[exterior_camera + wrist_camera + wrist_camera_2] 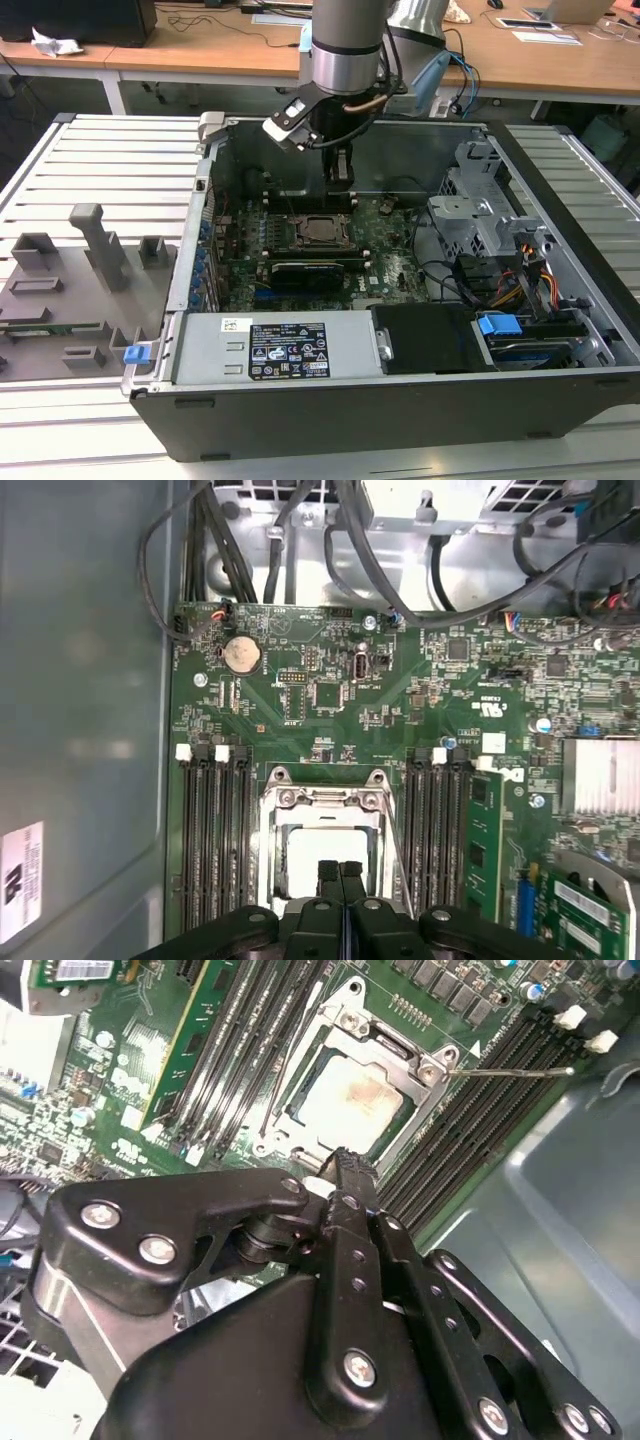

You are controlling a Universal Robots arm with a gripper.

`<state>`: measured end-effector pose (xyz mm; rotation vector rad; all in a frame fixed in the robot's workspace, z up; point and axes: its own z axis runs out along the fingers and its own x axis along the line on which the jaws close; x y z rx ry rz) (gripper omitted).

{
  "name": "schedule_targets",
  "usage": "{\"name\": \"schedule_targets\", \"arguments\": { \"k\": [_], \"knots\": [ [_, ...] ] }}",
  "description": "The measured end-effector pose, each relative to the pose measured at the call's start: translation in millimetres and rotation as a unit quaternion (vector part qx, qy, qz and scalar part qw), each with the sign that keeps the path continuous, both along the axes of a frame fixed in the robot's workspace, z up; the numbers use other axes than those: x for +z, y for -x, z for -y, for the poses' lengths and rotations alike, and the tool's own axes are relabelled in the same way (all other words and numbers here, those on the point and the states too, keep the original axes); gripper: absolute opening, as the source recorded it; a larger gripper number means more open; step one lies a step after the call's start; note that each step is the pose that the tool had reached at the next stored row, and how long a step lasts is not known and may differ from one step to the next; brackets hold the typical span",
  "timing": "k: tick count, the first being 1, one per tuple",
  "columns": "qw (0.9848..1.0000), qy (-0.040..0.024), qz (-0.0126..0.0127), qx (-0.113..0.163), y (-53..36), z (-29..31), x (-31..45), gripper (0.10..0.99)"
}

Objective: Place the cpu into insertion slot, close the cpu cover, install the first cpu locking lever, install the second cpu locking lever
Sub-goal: 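Install the first cpu locking lever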

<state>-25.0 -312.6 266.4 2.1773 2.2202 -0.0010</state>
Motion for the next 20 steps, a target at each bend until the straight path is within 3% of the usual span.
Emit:
{"name": "schedule_targets", "arguments": {
  "k": [2, 5, 9, 12, 17, 20],
  "knots": [
    [1.0000, 0.0002, 0.0000, 0.001, 0.0, 0.0, 1.7, 0.106],
    [0.9997, 0.0003, 0.0000, 0.024, 0.0, 0.0, 1.8, 0.106],
    [0.9977, 0.0003, 0.0000, 0.069, 0.0, 0.0, 1.8, 0.106],
    [0.9925, 0.0003, 0.0000, 0.122, 0.0, 0.0, 1.7, 0.106],
    [0.9903, 0.0003, 0.0000, 0.139, 0.1, 0.0, 1.7, 0.106],
    [0.9868, 0.0003, 0.0001, 0.162, 0.1, 0.0, 1.7, 0.106]
  ]
}}
